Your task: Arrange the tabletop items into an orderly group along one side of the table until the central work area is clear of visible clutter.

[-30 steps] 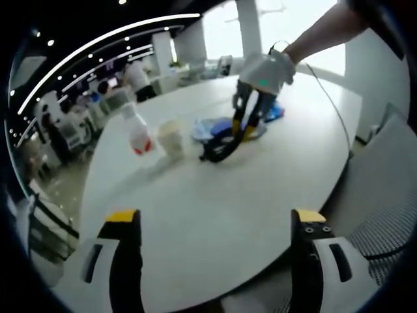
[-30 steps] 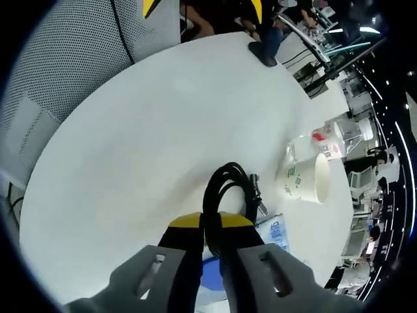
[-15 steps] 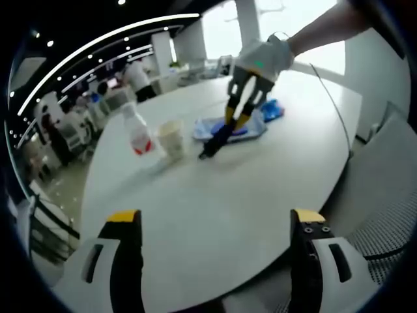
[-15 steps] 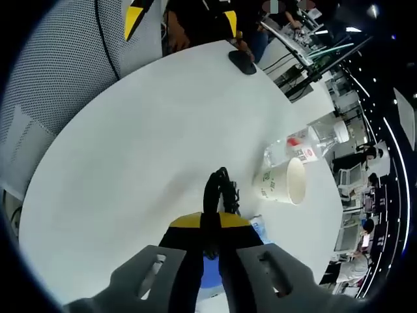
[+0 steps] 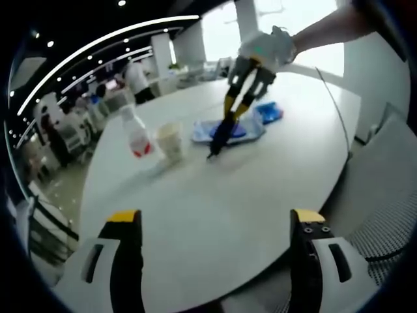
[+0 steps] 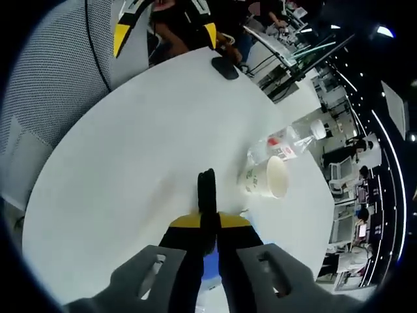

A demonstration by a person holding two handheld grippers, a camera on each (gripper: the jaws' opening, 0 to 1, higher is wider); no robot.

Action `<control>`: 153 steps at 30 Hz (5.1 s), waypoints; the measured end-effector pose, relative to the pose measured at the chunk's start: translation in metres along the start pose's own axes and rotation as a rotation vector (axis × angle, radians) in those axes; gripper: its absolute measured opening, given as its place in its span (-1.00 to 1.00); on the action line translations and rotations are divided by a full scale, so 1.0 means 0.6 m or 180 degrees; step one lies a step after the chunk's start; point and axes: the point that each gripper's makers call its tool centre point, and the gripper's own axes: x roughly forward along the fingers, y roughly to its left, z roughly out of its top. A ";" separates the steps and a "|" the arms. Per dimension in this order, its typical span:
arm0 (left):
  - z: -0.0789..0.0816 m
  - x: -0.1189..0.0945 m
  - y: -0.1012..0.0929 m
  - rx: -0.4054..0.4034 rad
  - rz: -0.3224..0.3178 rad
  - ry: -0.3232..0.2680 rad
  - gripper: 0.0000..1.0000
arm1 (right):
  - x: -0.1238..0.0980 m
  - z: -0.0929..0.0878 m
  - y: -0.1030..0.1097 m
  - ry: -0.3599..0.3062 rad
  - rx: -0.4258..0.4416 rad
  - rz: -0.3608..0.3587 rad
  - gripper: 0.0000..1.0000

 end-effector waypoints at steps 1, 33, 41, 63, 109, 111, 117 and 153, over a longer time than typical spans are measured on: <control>0.000 0.000 -0.001 0.0006 -0.0005 -0.0003 0.81 | -0.003 -0.002 0.001 0.0001 0.0007 -0.0005 -0.90; 0.005 0.004 -0.024 0.0141 -0.0185 -0.0018 0.81 | -0.140 -0.078 0.043 0.0418 0.0428 -0.0422 -0.91; 0.009 0.006 -0.033 0.0168 -0.0258 -0.0051 0.83 | -0.171 -0.119 0.077 0.0598 0.0625 -0.0473 -0.91; 0.006 0.008 -0.036 0.0127 -0.0299 -0.0028 0.82 | -0.181 -0.174 0.131 0.0836 0.0882 -0.0414 -0.91; 0.000 0.008 -0.036 0.0121 -0.0319 0.0032 0.81 | -0.075 -0.141 0.277 0.0786 0.1186 0.0019 -0.93; -0.001 0.008 -0.036 0.0123 -0.0321 0.0034 0.81 | -0.071 -0.141 0.280 0.0798 0.1178 0.0044 -0.93; -0.002 0.008 -0.035 0.0108 -0.0305 0.0043 0.80 | -0.058 -0.140 0.289 0.0802 0.1150 0.0126 -0.93; 0.000 0.008 -0.023 0.0036 -0.0230 0.0008 0.78 | -0.068 -0.133 0.263 0.0674 0.1451 0.0025 -0.89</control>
